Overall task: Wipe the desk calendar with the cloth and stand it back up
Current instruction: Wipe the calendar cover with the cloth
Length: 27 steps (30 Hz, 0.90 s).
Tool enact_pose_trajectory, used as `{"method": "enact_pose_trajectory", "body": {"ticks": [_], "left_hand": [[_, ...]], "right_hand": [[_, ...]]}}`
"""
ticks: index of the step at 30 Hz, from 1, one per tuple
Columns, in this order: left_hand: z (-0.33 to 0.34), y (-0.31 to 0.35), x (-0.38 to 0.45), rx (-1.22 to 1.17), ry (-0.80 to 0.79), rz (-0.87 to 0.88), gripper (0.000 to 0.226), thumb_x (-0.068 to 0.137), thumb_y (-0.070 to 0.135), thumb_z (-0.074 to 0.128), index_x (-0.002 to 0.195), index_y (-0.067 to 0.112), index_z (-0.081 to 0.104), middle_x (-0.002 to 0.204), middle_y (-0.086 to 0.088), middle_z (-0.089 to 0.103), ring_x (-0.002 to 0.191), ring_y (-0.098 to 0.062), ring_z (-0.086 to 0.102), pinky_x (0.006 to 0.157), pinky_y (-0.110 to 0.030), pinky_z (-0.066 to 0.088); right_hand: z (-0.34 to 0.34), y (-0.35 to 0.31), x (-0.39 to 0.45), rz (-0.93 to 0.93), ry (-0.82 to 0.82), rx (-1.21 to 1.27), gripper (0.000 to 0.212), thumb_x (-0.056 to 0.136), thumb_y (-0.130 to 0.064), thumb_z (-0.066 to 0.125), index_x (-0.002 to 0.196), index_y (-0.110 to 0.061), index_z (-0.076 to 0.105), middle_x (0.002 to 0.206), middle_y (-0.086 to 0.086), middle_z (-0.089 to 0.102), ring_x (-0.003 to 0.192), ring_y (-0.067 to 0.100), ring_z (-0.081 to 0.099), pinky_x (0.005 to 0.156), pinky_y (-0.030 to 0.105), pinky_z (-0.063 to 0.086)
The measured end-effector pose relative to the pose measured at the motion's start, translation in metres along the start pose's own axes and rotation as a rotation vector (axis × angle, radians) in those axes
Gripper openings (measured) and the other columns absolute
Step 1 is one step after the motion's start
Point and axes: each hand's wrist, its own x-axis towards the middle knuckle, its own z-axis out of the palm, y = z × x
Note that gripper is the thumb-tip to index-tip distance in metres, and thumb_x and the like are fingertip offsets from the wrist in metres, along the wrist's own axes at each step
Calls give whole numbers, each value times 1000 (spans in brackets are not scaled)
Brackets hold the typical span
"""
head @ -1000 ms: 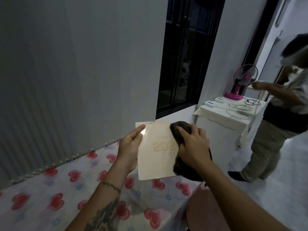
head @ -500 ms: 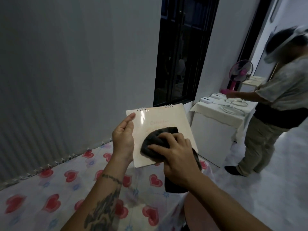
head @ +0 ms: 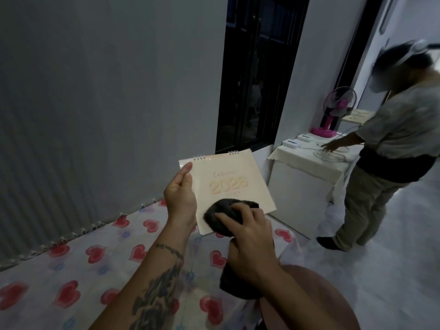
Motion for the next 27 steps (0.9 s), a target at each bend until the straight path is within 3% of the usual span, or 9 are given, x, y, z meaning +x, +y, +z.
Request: {"method": "enact_pose_trajectory", "body": {"ticks": [4, 8, 12, 16, 19, 22, 25, 27], "left_hand": [[-5, 0, -3, 7, -13, 20, 29, 103, 16, 49, 111, 29, 74, 129, -2, 67, 119, -27, 62, 100, -47, 53], [-16, 5, -2, -61, -28, -29, 34, 102, 15, 52, 96, 36, 79, 115, 1, 73, 102, -26, 70, 80, -40, 61], [-14, 5, -10, -80, -68, -60, 35, 101, 15, 53, 97, 37, 80, 104, 1, 76, 79, -15, 74, 61, -31, 60], [-3, 1, -21, -50, -150, -45, 33, 101, 15, 52, 103, 36, 78, 103, 4, 77, 81, -13, 74, 64, -30, 61], [-4, 8, -19, -57, -133, -8, 34, 101, 14, 53, 104, 36, 78, 119, 3, 73, 104, -18, 70, 85, -39, 60], [-11, 15, -15, -84, -126, 14, 37, 101, 13, 52, 100, 38, 79, 118, 4, 74, 102, -18, 71, 82, -36, 60], [-13, 17, -16, -42, -143, 27, 39, 101, 12, 53, 99, 40, 79, 110, 9, 76, 100, -18, 71, 82, -37, 60], [-10, 15, -20, -6, -181, 47, 40, 101, 10, 53, 97, 40, 79, 104, 12, 77, 93, -7, 72, 73, -21, 58]], "right_hand": [[-1, 18, 6, -82, -58, 35, 55, 75, -15, 53, 125, -38, 59, 133, -3, 49, 111, 24, 41, 82, 40, 39], [-8, 50, 24, 97, 22, 60, 57, 75, -8, 54, 122, -38, 63, 134, -4, 50, 110, 21, 37, 86, 39, 35], [-16, 56, 50, 228, 84, 6, 58, 78, -10, 53, 131, -35, 56, 140, 0, 44, 117, 25, 33, 90, 43, 34], [-13, 26, 57, 137, 96, 23, 59, 80, -22, 54, 137, -38, 45, 143, 0, 35, 121, 25, 30, 96, 43, 33], [-8, 16, 41, -65, 39, 71, 51, 81, -29, 51, 130, -42, 48, 143, -4, 35, 121, 20, 31, 93, 36, 31], [-14, 34, 33, -158, -28, 108, 45, 79, -37, 42, 121, -45, 57, 140, -10, 40, 120, 18, 34, 95, 38, 34], [-20, 53, 47, -29, 68, 105, 47, 78, -26, 48, 121, -39, 61, 136, -4, 45, 115, 18, 36, 94, 42, 37], [-23, 56, 62, 143, 145, 143, 54, 77, -14, 54, 126, -35, 59, 135, -1, 45, 116, 21, 36, 97, 44, 37]]}}
